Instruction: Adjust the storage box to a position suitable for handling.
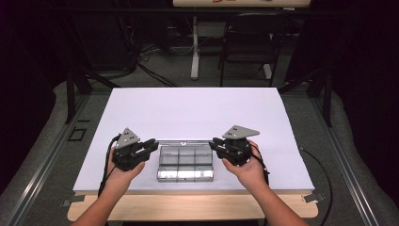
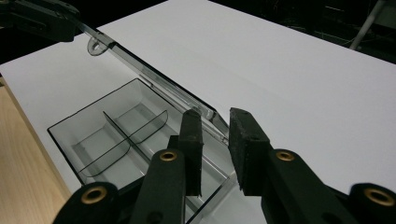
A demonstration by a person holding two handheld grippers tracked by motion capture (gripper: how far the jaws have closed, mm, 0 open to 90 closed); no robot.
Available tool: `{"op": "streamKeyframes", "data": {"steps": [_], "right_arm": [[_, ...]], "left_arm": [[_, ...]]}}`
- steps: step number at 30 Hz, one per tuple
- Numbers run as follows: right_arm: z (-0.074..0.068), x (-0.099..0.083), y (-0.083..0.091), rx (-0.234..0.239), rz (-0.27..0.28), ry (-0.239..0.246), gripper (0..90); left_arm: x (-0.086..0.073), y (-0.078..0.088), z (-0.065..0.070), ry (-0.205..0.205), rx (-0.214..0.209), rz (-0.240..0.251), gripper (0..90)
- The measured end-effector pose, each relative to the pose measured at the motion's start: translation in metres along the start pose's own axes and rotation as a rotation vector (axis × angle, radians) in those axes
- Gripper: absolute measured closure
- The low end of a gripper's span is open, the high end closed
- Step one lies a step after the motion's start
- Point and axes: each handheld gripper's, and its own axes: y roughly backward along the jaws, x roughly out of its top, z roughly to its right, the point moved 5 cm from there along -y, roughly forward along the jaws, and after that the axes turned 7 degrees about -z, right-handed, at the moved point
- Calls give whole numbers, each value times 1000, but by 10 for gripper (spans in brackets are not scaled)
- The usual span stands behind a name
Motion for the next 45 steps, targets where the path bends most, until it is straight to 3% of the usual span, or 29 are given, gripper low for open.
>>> {"op": "streamKeyframes", "data": {"steps": [15, 45], "right_arm": [[7, 9, 0, -14, -2, -2, 788], [17, 12, -9, -30, -10, -2, 788]], "left_arm": [[8, -9, -8, -1, 20, -2, 771], [19, -17, -16, 10, 16, 5, 770]]}}
